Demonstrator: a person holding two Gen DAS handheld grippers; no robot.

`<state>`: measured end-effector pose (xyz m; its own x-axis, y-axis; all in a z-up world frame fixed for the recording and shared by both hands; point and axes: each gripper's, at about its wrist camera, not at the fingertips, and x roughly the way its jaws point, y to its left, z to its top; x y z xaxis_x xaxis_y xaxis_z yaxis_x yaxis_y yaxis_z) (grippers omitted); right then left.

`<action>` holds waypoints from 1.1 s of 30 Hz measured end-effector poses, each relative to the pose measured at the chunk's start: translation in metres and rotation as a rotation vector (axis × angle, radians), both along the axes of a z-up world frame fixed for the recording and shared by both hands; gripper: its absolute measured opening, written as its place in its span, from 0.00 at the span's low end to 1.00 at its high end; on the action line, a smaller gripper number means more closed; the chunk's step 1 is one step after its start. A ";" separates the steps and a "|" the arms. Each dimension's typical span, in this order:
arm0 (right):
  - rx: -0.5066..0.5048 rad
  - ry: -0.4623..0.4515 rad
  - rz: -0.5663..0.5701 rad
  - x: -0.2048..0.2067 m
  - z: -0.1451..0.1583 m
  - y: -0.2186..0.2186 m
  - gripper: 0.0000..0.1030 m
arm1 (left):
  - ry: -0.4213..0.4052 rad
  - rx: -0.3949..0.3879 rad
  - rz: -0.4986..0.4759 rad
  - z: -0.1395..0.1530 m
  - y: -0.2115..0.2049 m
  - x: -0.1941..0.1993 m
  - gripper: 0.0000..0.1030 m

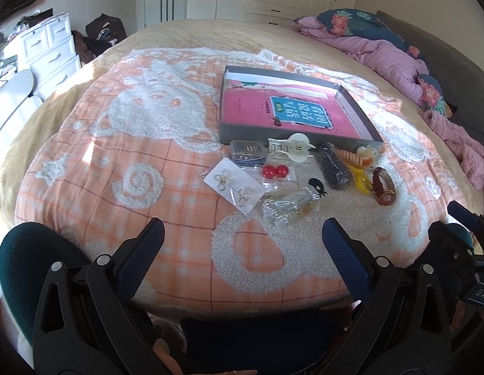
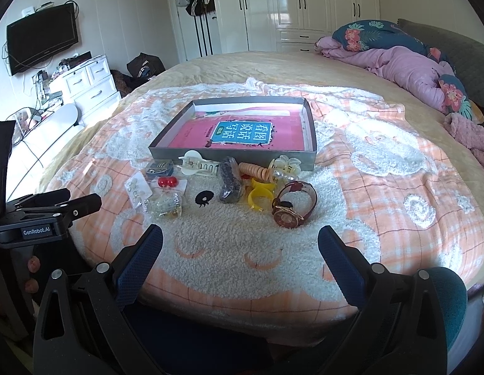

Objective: Organize jewelry
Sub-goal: 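Grasp the clear earring-card bag with the left tool while the right tool reaches toward the brown watch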

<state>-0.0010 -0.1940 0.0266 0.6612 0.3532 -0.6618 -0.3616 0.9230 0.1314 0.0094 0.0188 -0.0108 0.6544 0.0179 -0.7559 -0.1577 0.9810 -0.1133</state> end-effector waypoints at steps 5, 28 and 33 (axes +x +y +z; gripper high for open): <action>0.002 0.015 -0.006 0.018 -0.004 -0.004 0.96 | 0.033 -0.005 0.035 -0.007 0.015 0.008 0.92; -0.036 0.080 -0.092 0.085 -0.036 -0.021 0.96 | 0.243 -0.236 0.083 -0.067 0.043 0.088 0.92; -0.043 0.117 -0.111 0.098 -0.049 -0.023 0.96 | 0.224 -0.237 0.111 -0.068 0.047 0.098 0.91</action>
